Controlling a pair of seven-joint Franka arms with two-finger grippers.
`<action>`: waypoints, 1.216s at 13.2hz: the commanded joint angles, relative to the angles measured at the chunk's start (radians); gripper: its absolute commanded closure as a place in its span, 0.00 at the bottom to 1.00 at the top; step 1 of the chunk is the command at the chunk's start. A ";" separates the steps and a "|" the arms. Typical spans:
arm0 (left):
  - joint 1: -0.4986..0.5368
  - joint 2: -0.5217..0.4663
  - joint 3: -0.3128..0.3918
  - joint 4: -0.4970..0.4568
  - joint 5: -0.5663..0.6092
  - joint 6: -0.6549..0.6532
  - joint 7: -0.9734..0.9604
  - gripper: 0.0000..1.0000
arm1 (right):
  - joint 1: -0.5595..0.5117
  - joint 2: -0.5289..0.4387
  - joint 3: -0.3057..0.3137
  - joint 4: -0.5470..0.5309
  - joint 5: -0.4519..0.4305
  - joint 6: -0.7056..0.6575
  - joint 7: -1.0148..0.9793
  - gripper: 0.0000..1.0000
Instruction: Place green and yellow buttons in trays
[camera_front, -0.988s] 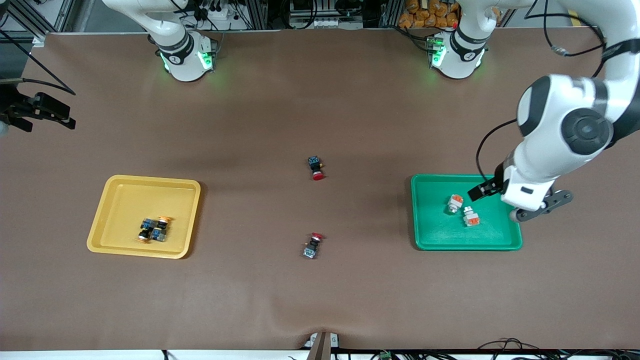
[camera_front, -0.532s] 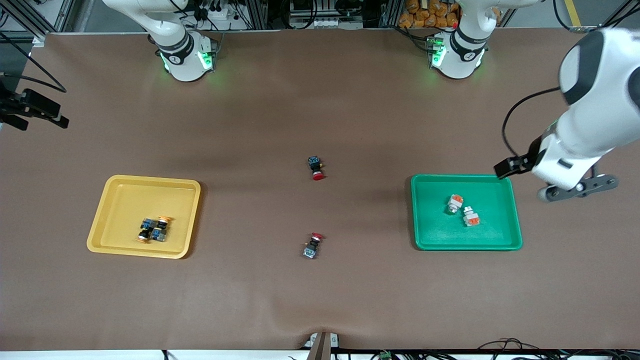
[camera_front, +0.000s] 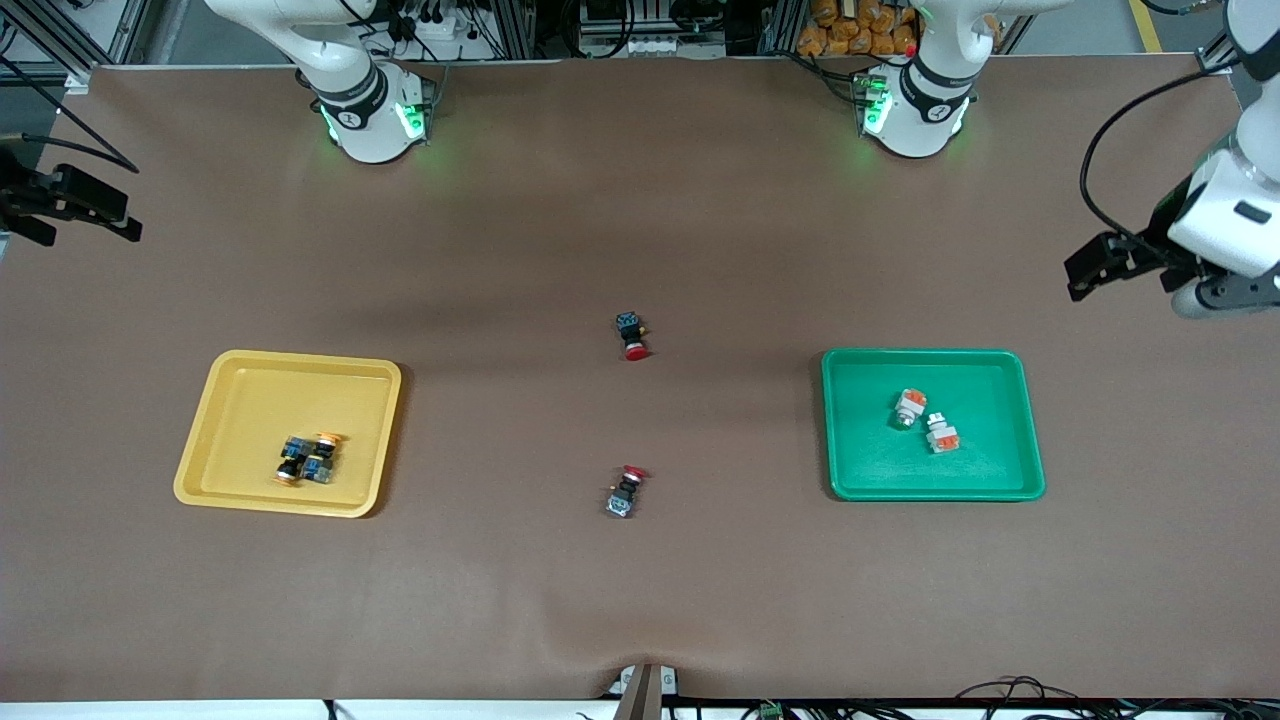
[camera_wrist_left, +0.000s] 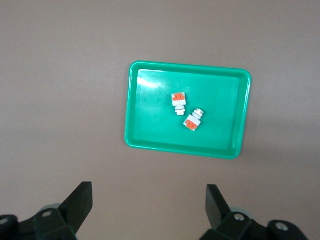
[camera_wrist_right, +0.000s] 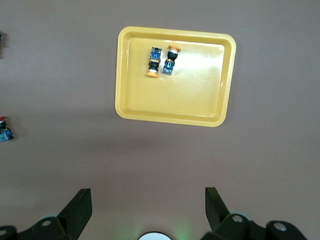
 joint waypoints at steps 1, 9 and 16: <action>0.007 -0.017 0.000 0.002 -0.024 -0.013 0.033 0.00 | 0.015 0.025 0.004 0.020 -0.018 -0.025 0.018 0.00; 0.012 0.005 -0.010 0.043 -0.019 -0.056 0.057 0.00 | 0.018 0.075 0.003 0.054 -0.005 -0.019 0.010 0.00; 0.022 -0.024 -0.008 0.033 -0.097 -0.108 0.060 0.00 | 0.018 0.088 0.003 0.084 -0.016 -0.017 0.018 0.00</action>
